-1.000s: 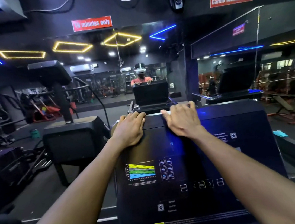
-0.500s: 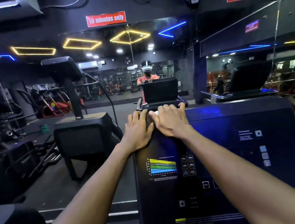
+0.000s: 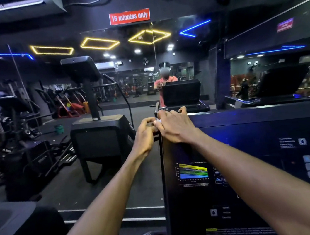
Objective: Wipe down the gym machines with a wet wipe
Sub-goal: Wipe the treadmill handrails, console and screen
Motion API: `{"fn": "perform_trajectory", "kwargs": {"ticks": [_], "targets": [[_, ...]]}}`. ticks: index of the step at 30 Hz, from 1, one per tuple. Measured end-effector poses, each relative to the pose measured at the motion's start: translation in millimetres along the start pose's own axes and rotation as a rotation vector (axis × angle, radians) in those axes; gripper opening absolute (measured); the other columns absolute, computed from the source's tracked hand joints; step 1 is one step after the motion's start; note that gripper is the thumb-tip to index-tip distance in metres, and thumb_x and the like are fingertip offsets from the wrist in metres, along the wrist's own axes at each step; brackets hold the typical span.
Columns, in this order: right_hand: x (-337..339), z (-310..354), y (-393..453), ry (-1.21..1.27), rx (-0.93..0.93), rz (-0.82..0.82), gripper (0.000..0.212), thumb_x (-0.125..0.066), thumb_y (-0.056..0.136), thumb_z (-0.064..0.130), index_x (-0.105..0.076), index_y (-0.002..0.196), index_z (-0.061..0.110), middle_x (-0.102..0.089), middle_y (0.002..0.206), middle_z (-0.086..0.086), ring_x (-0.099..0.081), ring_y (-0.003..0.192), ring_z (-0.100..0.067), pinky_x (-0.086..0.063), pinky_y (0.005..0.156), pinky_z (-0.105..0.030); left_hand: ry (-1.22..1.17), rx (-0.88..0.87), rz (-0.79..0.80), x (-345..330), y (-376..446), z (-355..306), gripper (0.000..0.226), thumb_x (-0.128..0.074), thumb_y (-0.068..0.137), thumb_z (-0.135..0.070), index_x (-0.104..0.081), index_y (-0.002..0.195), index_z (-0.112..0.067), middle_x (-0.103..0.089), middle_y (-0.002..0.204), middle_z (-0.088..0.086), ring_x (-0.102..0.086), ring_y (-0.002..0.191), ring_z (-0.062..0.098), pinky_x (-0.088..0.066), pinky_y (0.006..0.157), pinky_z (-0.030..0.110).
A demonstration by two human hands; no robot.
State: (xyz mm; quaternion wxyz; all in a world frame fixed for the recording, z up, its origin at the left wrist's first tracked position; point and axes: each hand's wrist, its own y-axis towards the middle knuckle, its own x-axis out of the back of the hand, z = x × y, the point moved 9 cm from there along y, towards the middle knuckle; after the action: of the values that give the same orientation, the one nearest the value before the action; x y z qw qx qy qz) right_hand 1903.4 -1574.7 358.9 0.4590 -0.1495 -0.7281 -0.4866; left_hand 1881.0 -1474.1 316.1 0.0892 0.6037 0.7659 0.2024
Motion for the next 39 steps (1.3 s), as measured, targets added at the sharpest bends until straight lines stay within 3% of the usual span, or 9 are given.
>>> {"fn": "perform_trajectory", "kwargs": {"ticks": [3,8,12,17,21,25,29,34,39], "targets": [[4.3,-7.2,4.3,0.283,0.006,0.033,0.022,-0.036,0.101,0.033,-0.042,0.109,0.013,-0.060,0.108,-0.011,-0.060,0.100,-0.032,-0.036,0.092,-0.048,0.119,-0.062,-0.012,-0.2,7.2,-10.0,0.028,-0.038,0.100,-0.033,-0.064,0.110,-0.031,-0.067,0.115,0.002,-0.062,0.104,0.017,-0.048,0.094,0.042],[11.4,-30.7,6.8,0.579,-0.108,-0.026,0.014,-0.054,0.091,0.010,-0.060,0.103,0.010,-0.062,0.107,-0.010,-0.060,0.101,-0.030,-0.047,0.090,-0.042,0.335,-0.096,0.011,-18.3,10.2,-21.4,0.027,-0.047,0.102,-0.023,-0.065,0.120,-0.015,-0.068,0.108,0.001,-0.061,0.100,0.014,-0.046,0.087,0.030],[6.2,-34.3,6.4,0.726,-0.184,-0.010,0.020,-0.068,0.078,0.018,-0.055,0.092,0.024,-0.072,0.091,0.007,-0.066,0.091,-0.016,-0.052,0.084,-0.038,0.337,0.009,-0.112,-6.2,11.4,-15.4,0.024,-0.045,0.098,-0.018,-0.065,0.109,-0.011,-0.064,0.105,0.002,-0.058,0.100,0.019,-0.041,0.081,0.031],[11.4,-38.9,6.6,0.809,-0.226,-0.013,0.022,-0.069,0.075,0.007,-0.057,0.089,0.020,-0.073,0.088,0.004,-0.068,0.087,-0.011,-0.053,0.074,-0.026,0.320,0.034,-0.078,-15.7,10.1,-13.8,0.041,-0.031,0.105,-0.031,-0.065,0.103,-0.008,-0.064,0.104,0.009,-0.056,0.100,0.024,-0.043,0.086,0.038],[15.5,-58.0,3.9,0.934,-0.331,-0.093,0.017,-0.060,0.075,0.006,-0.056,0.085,0.020,-0.075,0.087,0.003,-0.070,0.089,-0.014,-0.055,0.085,-0.035,0.282,0.034,-0.160,-19.9,-2.4,-0.1,0.036,-0.028,0.106,-0.022,-0.060,0.095,-0.008,-0.060,0.096,0.010,-0.053,0.096,0.024,-0.032,0.076,0.031],[16.2,-51.8,-2.4,0.863,-0.310,-0.085,0.019,-0.050,0.083,-0.002,-0.057,0.091,0.014,-0.073,0.094,-0.001,-0.066,0.093,-0.015,-0.047,0.076,-0.024,0.160,0.181,-0.234,-19.1,-18.7,23.7,0.039,-0.026,0.105,-0.024,-0.054,0.125,-0.005,-0.054,0.130,0.017,-0.046,0.123,0.029,-0.030,0.084,0.031],[10.6,-40.9,-2.0,0.745,-0.245,-0.062,0.015,-0.051,0.086,0.004,-0.059,0.098,0.010,-0.072,0.096,-0.007,-0.064,0.095,-0.026,-0.049,0.087,-0.041,0.160,0.239,-0.191,-29.2,-15.2,17.3,0.055,-0.015,0.107,-0.040,-0.035,0.145,-0.007,-0.040,0.148,0.021,-0.035,0.137,0.031,-0.027,0.105,0.037],[4.6,-22.8,-5.3,0.431,-0.073,-0.078,0.020,-0.048,0.088,0.008,-0.058,0.106,0.006,-0.066,0.105,-0.016,-0.058,0.103,-0.036,-0.041,0.094,-0.047,0.202,0.117,-0.210,-37.4,-46.0,41.8,0.045,-0.015,0.108,-0.030,-0.051,0.121,-0.008,-0.057,0.127,0.019,-0.050,0.121,0.034,-0.032,0.091,0.036],[4.7,-9.7,-16.8,0.229,0.010,-0.123,0.049,-0.020,0.084,0.033,-0.059,0.103,0.009,-0.064,0.107,-0.012,-0.056,0.106,-0.030,-0.038,0.094,-0.043,0.235,0.136,-0.181,-36.7,-43.1,35.2,0.045,-0.015,0.108,-0.035,-0.054,0.110,-0.014,-0.059,0.125,0.016,-0.051,0.120,0.033,-0.035,0.103,0.044]]}}
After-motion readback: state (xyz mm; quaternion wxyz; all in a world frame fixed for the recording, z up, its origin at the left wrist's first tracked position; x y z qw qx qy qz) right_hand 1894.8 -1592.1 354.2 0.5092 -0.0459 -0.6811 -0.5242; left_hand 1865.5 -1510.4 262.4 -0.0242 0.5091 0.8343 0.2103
